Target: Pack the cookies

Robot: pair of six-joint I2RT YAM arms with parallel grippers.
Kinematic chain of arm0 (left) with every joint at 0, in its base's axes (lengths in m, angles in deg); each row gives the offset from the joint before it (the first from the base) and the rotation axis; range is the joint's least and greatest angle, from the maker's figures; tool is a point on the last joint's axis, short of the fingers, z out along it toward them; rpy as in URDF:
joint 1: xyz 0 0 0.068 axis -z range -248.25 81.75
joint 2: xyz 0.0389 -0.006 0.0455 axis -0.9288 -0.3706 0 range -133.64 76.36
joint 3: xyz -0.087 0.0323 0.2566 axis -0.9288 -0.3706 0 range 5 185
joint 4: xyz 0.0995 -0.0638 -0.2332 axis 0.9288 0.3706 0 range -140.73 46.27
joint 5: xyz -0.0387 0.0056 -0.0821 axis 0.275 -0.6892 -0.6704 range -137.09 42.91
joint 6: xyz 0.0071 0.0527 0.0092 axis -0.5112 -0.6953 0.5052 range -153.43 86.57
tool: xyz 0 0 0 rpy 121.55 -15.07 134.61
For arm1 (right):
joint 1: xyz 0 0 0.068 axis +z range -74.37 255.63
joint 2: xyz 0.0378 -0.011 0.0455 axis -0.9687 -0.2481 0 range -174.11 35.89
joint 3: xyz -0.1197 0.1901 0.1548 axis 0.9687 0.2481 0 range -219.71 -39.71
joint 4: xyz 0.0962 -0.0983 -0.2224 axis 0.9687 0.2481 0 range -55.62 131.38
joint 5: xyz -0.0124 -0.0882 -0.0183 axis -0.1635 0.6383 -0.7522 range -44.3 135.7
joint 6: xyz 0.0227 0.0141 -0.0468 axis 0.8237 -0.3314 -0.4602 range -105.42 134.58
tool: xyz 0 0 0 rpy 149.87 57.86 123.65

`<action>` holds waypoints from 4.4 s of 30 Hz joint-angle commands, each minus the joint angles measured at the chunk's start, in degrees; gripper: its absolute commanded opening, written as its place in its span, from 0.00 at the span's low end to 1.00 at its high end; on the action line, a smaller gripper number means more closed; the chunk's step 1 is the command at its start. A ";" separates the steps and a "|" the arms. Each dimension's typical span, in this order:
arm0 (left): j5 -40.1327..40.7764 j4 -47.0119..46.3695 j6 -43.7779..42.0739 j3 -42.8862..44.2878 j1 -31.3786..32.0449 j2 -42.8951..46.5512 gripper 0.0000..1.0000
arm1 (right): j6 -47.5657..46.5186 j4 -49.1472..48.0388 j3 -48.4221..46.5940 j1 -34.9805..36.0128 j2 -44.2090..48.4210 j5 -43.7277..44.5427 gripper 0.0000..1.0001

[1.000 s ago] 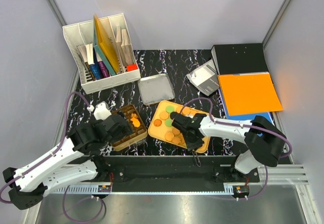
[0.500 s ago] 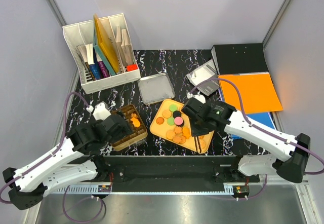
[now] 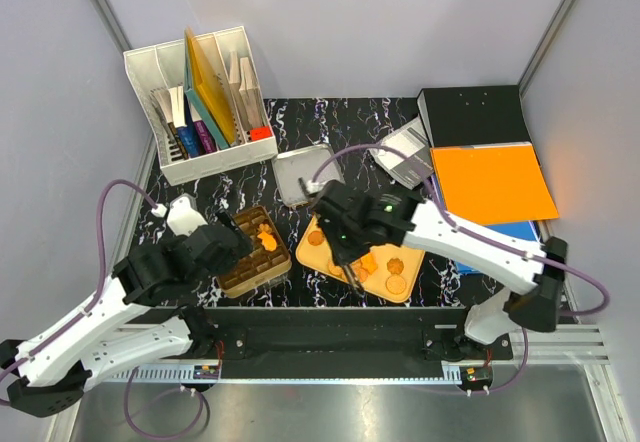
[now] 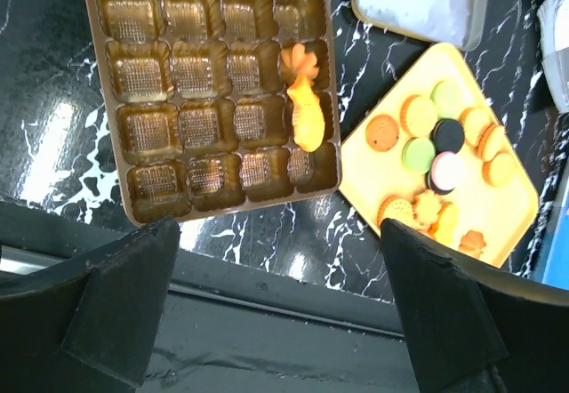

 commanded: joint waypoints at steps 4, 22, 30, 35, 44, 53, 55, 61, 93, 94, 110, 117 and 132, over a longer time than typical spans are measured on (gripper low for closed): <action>1.76 1.93 2.60 -0.85 -0.17 1.66 0.99 | -4.50 -2.72 -5.52 3.42 -7.29 -3.19 0.35; 1.76 1.23 2.61 -1.21 -0.17 0.87 0.99 | -3.62 -5.27 -6.40 3.51 -5.97 -0.99 0.38; 2.02 1.66 2.17 -0.51 -0.17 1.13 0.99 | -5.72 -5.27 -12.64 3.51 -10.71 -1.69 0.46; 2.55 3.24 2.87 -0.42 -0.17 2.62 0.99 | -7.49 -5.45 -15.19 3.69 -14.32 -2.48 0.49; 2.46 5.00 3.92 -1.65 -0.08 5.35 0.99 | -9.51 -5.62 -16.59 3.69 -19.15 -2.13 0.49; 2.64 5.44 4.01 -1.74 -0.17 5.70 0.99 | -9.86 -5.45 -18.36 3.69 -20.13 -1.34 0.38; 2.64 5.44 4.19 -1.83 -0.08 5.70 0.99 | -9.86 -5.27 -18.27 3.77 -19.95 -0.82 0.34; 2.46 5.09 4.19 -2.09 -0.17 5.44 0.99 | -10.04 -4.83 -17.74 3.77 -19.07 0.24 0.27; 2.20 3.16 2.34 -1.21 -0.08 5.35 0.99 | -9.42 -28.37 -1.40 3.68 -7.91 6.30 0.09; 2.20 3.25 2.08 -0.95 -0.16 5.44 0.99 | -9.77 -31.78 -0.96 3.77 -8.08 6.91 0.08; 2.99 6.85 1.73 2.39 -0.17 6.14 0.99 | -13.03 -52.64 3.88 3.77 -14.67 8.77 0.03; 3.60 8.69 1.99 3.97 -0.17 6.23 0.99 | -11.62 -54.22 3.09 3.68 -19.94 7.80 0.02; 3.52 8.70 2.61 2.57 -0.08 7.81 0.99 | -9.43 -54.22 6.69 3.77 -17.93 7.62 0.02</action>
